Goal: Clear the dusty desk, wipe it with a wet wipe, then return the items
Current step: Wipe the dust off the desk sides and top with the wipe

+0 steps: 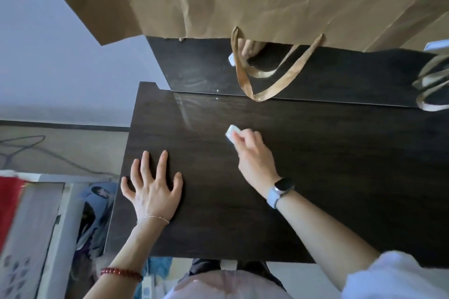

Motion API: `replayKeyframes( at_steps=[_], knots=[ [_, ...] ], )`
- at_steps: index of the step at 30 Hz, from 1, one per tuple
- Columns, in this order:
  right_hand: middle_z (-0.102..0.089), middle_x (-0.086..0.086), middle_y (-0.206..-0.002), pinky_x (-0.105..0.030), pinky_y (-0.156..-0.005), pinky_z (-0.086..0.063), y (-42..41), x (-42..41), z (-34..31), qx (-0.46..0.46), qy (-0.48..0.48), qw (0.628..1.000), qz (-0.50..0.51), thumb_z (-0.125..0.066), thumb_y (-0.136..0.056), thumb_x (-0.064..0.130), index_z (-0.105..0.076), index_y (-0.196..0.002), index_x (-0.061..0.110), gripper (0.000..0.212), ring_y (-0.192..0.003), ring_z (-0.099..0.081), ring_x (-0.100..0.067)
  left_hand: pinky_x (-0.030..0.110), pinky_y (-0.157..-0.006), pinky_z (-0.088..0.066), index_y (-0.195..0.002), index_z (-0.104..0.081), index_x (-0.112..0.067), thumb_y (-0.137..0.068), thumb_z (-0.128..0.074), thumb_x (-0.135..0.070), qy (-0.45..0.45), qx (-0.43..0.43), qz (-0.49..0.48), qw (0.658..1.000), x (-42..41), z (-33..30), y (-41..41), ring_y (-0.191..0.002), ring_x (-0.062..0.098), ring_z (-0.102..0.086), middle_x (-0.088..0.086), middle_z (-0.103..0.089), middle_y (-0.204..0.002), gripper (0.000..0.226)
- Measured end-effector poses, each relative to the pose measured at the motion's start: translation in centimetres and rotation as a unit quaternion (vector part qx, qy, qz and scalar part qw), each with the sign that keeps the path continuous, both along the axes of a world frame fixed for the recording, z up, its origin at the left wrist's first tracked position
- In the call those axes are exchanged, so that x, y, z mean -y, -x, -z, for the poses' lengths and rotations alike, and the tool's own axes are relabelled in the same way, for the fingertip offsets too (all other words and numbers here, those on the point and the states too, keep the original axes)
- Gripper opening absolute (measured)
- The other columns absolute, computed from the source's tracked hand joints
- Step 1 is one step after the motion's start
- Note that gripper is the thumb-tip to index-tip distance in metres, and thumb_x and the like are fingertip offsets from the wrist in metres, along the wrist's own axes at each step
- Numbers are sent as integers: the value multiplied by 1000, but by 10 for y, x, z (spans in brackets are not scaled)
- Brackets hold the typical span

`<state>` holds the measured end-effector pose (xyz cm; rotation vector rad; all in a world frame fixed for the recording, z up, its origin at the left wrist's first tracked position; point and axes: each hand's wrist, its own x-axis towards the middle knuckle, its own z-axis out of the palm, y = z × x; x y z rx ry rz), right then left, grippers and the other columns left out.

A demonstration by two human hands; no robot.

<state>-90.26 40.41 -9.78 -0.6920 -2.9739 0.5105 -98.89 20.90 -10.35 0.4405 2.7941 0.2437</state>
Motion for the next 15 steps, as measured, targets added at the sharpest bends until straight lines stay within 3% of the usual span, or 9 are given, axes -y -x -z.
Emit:
replayKeyframes(
  at_steps=[2,4,5,6,8,10,11,13,15],
  knots=[
    [-47,-19,-107,-37,-57,-38,3,-50,-3,16,-20,976,218,-50,-71,-9,-49,-115,5,46,-93,-45,-37,50,-108,-5,-138,-29,-40,-77,-29,-56,0,3,14,1000,3,-3,4,-138,22,-4,3,-16,-152,63],
    [-41,-22,-119,-42,-73,-41,15,-71,-4,31,-20,919,392,-48,-79,-3,-44,-118,0,39,-103,-40,-38,49,-106,-8,-135,-34,-39,-77,-32,-56,-12,-2,34,999,6,-5,9,-136,23,-8,4,-21,-149,61],
    [-41,-21,-121,-42,-77,-41,29,-58,-5,17,-18,923,385,-47,-80,-2,-44,-119,-1,39,-102,-40,-38,48,-104,-11,-133,-38,-38,-77,-34,-55,-24,-8,41,999,8,-5,12,-133,24,-11,5,-26,-147,59],
    [-42,-21,-121,-42,-77,-41,45,-35,-4,-7,-16,948,316,-46,-78,-5,-46,-119,0,42,-99,-41,-37,48,-103,-13,-131,-42,-37,-76,-36,-54,-36,-15,44,998,9,-6,15,-130,25,-15,5,-30,-143,57],
    [-47,-18,-114,-43,-73,-41,69,21,-1,-29,14,994,101,-44,-70,-12,-50,-119,4,52,-89,-42,-35,48,-102,-15,-128,-46,-33,-76,-38,-51,-57,-23,32,998,10,-5,27,-126,26,-19,5,-35,-139,55],
    [-50,-16,-104,-43,-69,-42,68,37,5,-45,36,998,6,-44,-66,-16,-52,-120,9,60,-85,-43,-33,47,-104,-13,-131,-42,-31,-76,-40,-48,-75,-21,4,997,8,-4,43,-130,26,-17,6,-30,-142,57],
    [-50,-15,-101,-42,-66,-42,60,27,5,-64,36,996,46,-44,-66,-16,-52,-119,11,60,-84,-43,-33,47,-106,-12,-134,-37,-30,-79,-41,-47,-79,-20,-8,997,6,-3,51,-133,26,-14,7,-25,-146,59],
    [-48,-17,-105,-42,-69,-43,35,-7,8,-46,-10,975,217,-47,-72,-12,-50,-120,8,52,-89,-44,-34,48,-108,-10,-142,-23,-26,-86,-47,-42,-85,-6,-27,996,2,-2,68,-139,27,-6,11,-11,-152,63],
    [-43,-22,-115,-41,-78,-43,15,-42,8,-4,-27,921,388,-50,-77,-7,-44,-121,0,44,-101,-43,-38,49,-108,-15,-146,-8,-18,-89,-49,-38,-96,29,-40,994,-3,0,80,-140,29,-6,12,-3,-154,73]
  ],
)
